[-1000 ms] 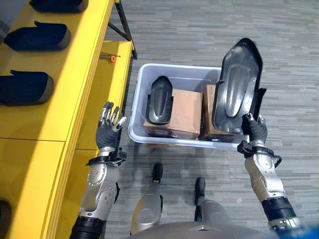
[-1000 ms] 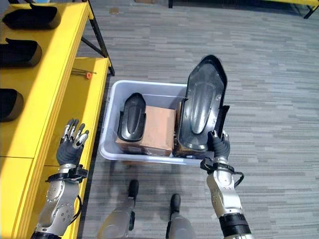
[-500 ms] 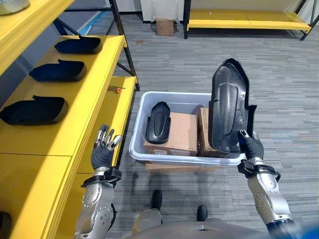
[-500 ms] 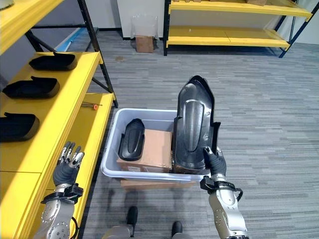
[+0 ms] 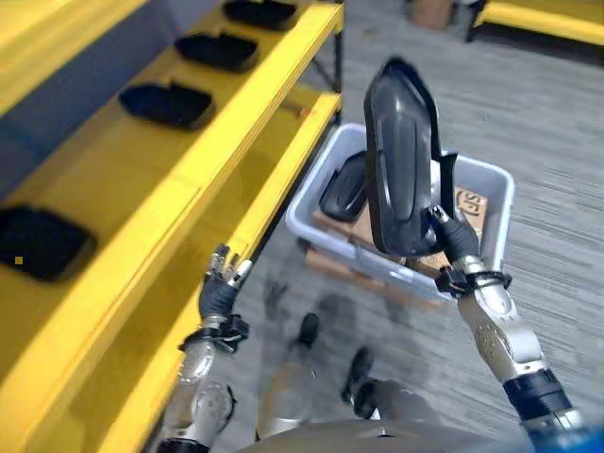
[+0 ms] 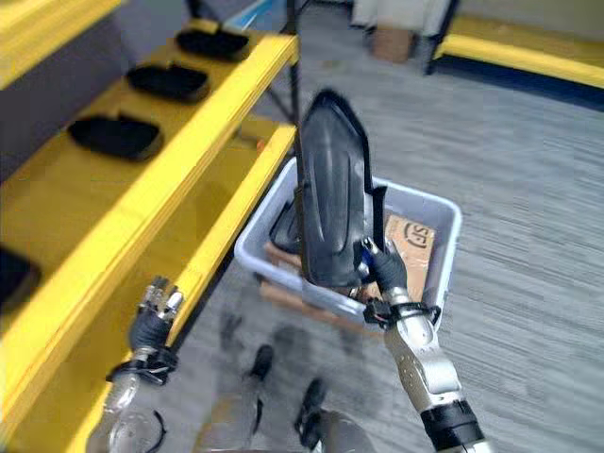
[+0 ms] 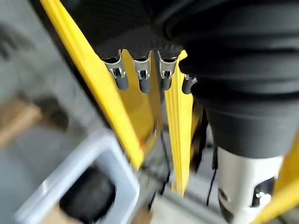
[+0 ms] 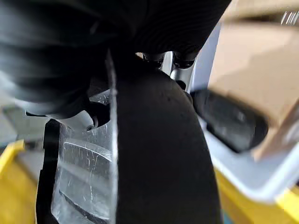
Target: Move parts from the plastic box to the shelf.
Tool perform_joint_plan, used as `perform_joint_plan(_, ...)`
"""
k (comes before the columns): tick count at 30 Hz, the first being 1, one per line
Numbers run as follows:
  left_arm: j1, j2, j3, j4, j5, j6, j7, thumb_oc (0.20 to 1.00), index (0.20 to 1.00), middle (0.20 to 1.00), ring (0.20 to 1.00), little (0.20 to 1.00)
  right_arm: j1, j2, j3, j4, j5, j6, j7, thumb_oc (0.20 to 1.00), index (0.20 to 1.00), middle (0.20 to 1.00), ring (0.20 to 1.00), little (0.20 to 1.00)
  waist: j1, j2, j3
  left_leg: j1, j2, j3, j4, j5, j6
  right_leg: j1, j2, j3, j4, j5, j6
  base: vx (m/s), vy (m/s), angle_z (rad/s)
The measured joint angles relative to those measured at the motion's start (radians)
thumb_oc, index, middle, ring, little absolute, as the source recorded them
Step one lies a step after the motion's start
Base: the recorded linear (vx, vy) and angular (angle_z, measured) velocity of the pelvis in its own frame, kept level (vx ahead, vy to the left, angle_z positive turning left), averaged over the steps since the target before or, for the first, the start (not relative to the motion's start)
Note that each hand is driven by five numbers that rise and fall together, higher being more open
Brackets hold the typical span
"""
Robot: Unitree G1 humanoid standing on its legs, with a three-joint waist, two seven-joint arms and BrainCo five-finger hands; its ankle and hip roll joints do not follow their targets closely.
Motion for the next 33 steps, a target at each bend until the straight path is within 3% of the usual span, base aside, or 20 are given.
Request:
perform_joint_plan(2, 0.006, -0.025, -0.003, 0.003, 0.0, 0.001, -0.009, 1.0, 1.0, 1.0, 1.0, 1.0, 0.116, 0.02, -0.024, -0.023, 0.001, -0.013, 0.01, 0.2, 0.2, 0.2, 0.2, 0.2, -0.052, -0.008, -0.001, 0.079, 0.082, 0.097, 0.171, -0.094, -0.002, 0.038, -0.029, -0.115, -0.021, -0.006, 0.035, -0.12, 0.109, 2.01)
perform_joint_plan(4, 0.021, -0.053, -0.008, -0.005, 0.0, 0.001, -0.019, 1.0, 1.0, 1.0, 1.0, 1.0, 0.213, 0.048, -0.038, -0.032, 0.003, -0.013, 0.015, 0.2, 0.2, 0.2, 0.2, 0.2, -0.1, 0.013, -0.014, 0.18, 0.173, 0.124, 0.176, -0.125, 0.001, 0.039, -0.044, -0.184, 0.023, -0.035, 0.085, -0.06, 0.162, 1.42)
perform_joint_plan(6, 0.035, -0.064, -0.013, -0.006, 0.001, 0.005, -0.023, 1.0, 1.0, 1.0, 1.0, 1.0, 0.259, 0.046, -0.041, -0.028, 0.008, -0.004, 0.021, 0.2, 0.2, 0.2, 0.2, 0.2, -0.116, 0.045, -0.029, 0.291, 0.191, 0.134, 0.102, -0.155, -0.008, -0.022, -0.062, -0.201, 0.079, -0.039, 0.109, 0.02, 0.139, 0.48)
perform_joint_plan(9, -0.003, -0.087, -0.021, -0.016, 0.001, 0.018, -0.04, 1.0, 1.0, 1.0, 1.0, 1.0, 0.272, 0.033, -0.098, -0.028, 0.02, 0.01, 0.017, 0.2, 0.2, 0.2, 0.2, 0.2, -0.172, 0.093, -0.02, 0.312, 0.123, 0.195, -0.102, -0.202, 0.055, -0.077, -0.094, -0.202, 0.106, 0.01, 0.126, 0.05, 0.223, 0.81)
perform_joint_plan(10, -0.009, -0.087, -0.019, -0.031, 0.001, 0.017, -0.046, 1.0, 1.0, 1.0, 1.0, 1.0, 0.269, 0.046, -0.116, -0.015, 0.02, 0.011, 0.019, 0.2, 0.2, 0.2, 0.2, 0.2, -0.157, 0.089, -0.016, 0.317, 0.102, 0.215, -0.114, -0.233, 0.045, -0.089, -0.112, -0.194, 0.134, 0.02, 0.13, 0.0, 0.163, 0.26)
perform_joint_plan(12, 0.006, -0.072, -0.015, -0.035, 0.001, 0.019, -0.046, 1.0, 1.0, 1.0, 1.0, 1.0, 0.272, 0.055, -0.113, -0.014, 0.02, 0.012, 0.021, 0.2, 0.2, 0.2, 0.2, 0.2, -0.108, 0.082, -0.023, 0.271, 0.091, 0.221, -0.066, -0.242, 0.104, -0.09, -0.135, -0.194, 0.119, -0.034, 0.274, 0.01, 0.237, 0.0)
perform_joint_plan(13, 0.021, -0.08, -0.015, -0.05, 0.002, 0.023, -0.047, 1.0, 1.0, 1.0, 1.0, 1.0, 0.283, 0.053, -0.132, -0.024, 0.02, 0.01, 0.025, 0.2, 0.2, 0.2, 0.2, 0.2, -0.108, 0.102, -0.019, 0.229, 0.105, 0.213, -0.032, -0.242, 0.111, -0.117, -0.183, -0.192, 0.28, -0.077, 0.188, 0.01, 0.242, 0.67)
perform_joint_plan(14, 0.037, -0.074, -0.012, -0.075, 0.002, 0.02, -0.047, 1.0, 1.0, 1.0, 1.0, 1.0, 0.311, 0.053, -0.149, -0.024, 0.02, 0.011, 0.024, 0.2, 0.2, 0.2, 0.2, 0.2, -0.109, 0.092, -0.028, 0.215, 0.089, 0.196, -0.024, -0.234, 0.113, -0.114, -0.256, -0.177, 0.464, -0.119, 0.179, 0.0, 0.257, 1.03)
perform_joint_plan(15, 0.065, -0.052, 0.001, -0.096, 0.002, 0.014, -0.046, 1.0, 1.0, 1.0, 1.0, 1.0, 0.328, 0.055, -0.146, -0.024, 0.019, 0.015, 0.024, 0.2, 0.2, 0.2, 0.2, 0.2, -0.097, 0.05, -0.048, 0.218, 0.044, 0.173, -0.037, -0.213, 0.105, -0.053, -0.305, -0.158, 0.461, -0.121, 0.194, 0.01, 0.324, 0.83)
perform_joint_plan(16, 0.088, -0.029, 0.02, -0.081, 0.002, 0.009, -0.046, 1.0, 1.0, 1.0, 1.0, 1.0, 0.319, 0.071, -0.144, -0.021, 0.007, 0.017, 0.028, 0.2, 0.2, 0.2, 0.2, 0.2, -0.071, 0.02, -0.054, 0.208, 0.018, 0.166, -0.024, -0.208, 0.076, -0.005, -0.293, -0.095, 0.354, -0.16, 0.243, 0.02, 0.303, 0.39)
perform_joint_plan(19, 0.117, -0.023, 0.025, -0.052, 0.003, 0.021, -0.044, 1.0, 1.0, 1.0, 1.0, 1.0, 0.282, 0.099, -0.149, -0.017, 0.001, 0.016, 0.028, 0.2, 0.2, 0.2, 0.2, 0.2, -0.038, 0.028, -0.054, 0.131, -0.053, 0.101, 0.037, -0.204, 0.12, 0.024, -0.303, -0.109, 0.258, -0.075, 0.259, 0.03, 0.224, 0.17)
perform_joint_plan(23, 0.113, -0.008, 0.036, -0.051, 0.006, 0.021, -0.044, 1.0, 1.0, 1.0, 1.0, 1.0, 0.291, 0.155, -0.111, -0.017, -0.001, 0.017, 0.042, 0.2, 0.2, 0.2, 0.2, 0.2, -0.03, 0.002, -0.059, 0.083, -0.122, 0.07, 0.112, -0.233, 0.17, 0.069, -0.356, -0.132, 0.189, 0.001, 0.303, 0.03, 0.259, 0.34)
perform_joint_plan(25, 0.098, 0.009, 0.042, -0.051, 0.027, 0.021, -0.044, 1.0, 1.0, 1.0, 1.0, 1.0, 0.306, 0.176, -0.114, -0.017, 0.0, 0.017, 0.041, 0.2, 0.2, 0.2, 0.2, 0.2, -0.06, -0.002, -0.068, 0.044, -0.169, 0.035, 0.152, -0.243, 0.216, 0.057, -0.372, -0.027, 0.2, 0.035, 0.299, 0.08, 0.179, 0.69)
perform_joint_plan(26, 0.088, 0.01, 0.048, -0.049, 0.034, 0.02, -0.043, 1.0, 1.0, 1.0, 1.0, 1.0, 0.313, 0.169, -0.114, -0.017, 0.0, 0.021, 0.041, 0.2, 0.2, 0.2, 0.2, 0.2, -0.091, 0.011, -0.065, 0.051, -0.185, 0.002, 0.146, -0.231, 0.235, 0.035, -0.364, 0.105, 0.235, 0.059, 0.267, 0.13, 0.127, 0.83)
perform_joint_plan(27, 0.084, 0.018, 0.049, -0.05, 0.04, 0.018, -0.043, 1.0, 1.0, 1.0, 1.0, 1.0, 0.321, 0.167, -0.113, -0.016, 0.0, 0.024, 0.041, 0.2, 0.2, 0.2, 0.2, 0.2, -0.104, 0.025, -0.069, 0.05, -0.184, -0.029, 0.135, -0.218, 0.246, -0.011, -0.312, 0.284, 0.281, 0.015, 0.284, 0.13, 0.109, 0.63)
perform_joint_plan(28, 0.083, 0.02, 0.049, -0.049, 0.042, 0.018, -0.043, 1.0, 1.0, 1.0, 1.0, 1.0, 0.322, 0.167, -0.113, -0.015, 0.0, 0.025, 0.042, 0.2, 0.2, 0.2, 0.2, 0.2, -0.104, 0.029, -0.069, 0.051, -0.184, -0.034, 0.13, -0.215, 0.248, -0.017, -0.297, 0.317, 0.287, 0.002, 0.289, 0.09, 0.062, 0.68)
perform_joint_plan(29, 0.071, 0.028, 0.041, -0.046, 0.044, 0.016, -0.045, 1.0, 1.0, 1.0, 1.0, 1.0, 0.33, 0.168, -0.109, -0.015, 0.001, 0.026, 0.045, 0.2, 0.2, 0.2, 0.2, 0.2, -0.145, 0.054, -0.068, 0.054, -0.159, -0.096, 0.09, -0.178, 0.236, -0.038, -0.115, 0.52, 0.289, -0.097, 0.315, 0.09, 0.055, 0.92)
perform_joint_plan(30, 0.073, 0.052, 0.044, -0.043, 0.045, 0.017, -0.045, 1.0, 1.0, 1.0, 1.0, 1.0, 0.343, 0.174, -0.104, -0.015, 0.001, 0.026, 0.049, 0.2, 0.2, 0.2, 0.2, 0.2, -0.168, 0.048, -0.069, 0.075, -0.154, -0.116, 0.027, -0.13, 0.222, -0.049, -0.034, 0.561, 0.273, -0.128, 0.309, 0.08, 0.01, 1.03)
perform_joint_plan(31, 0.078, 0.059, 0.038, -0.045, 0.046, 0.019, -0.049, 1.0, 1.0, 1.0, 1.0, 1.0, 0.36, 0.169, -0.104, -0.016, 0.002, 0.026, 0.058, 0.2, 0.2, 0.2, 0.2, 0.2, -0.172, 0.013, -0.081, 0.111, -0.164, -0.112, -0.035, -0.105, 0.23, -0.062, 0.0, 0.524, 0.251, -0.123, 0.297, 0.16, -0.017, 0.29)
perform_joint_plan(33, 0.13, 0.054, 0.038, -0.049, 0.046, 0.02, -0.054, 1.0, 1.0, 1.0, 1.0, 1.0, 0.361, 0.165, -0.09, -0.013, 0.012, 0.026, 0.074, 0.2, 0.2, 0.2, 0.2, 0.2, -0.161, -0.028, -0.108, 0.162, -0.206, -0.087, -0.112, -0.093, 0.239, -0.065, 0.016, 0.467, 0.099, -0.02, 0.26, 0.11, -0.048, -0.2)
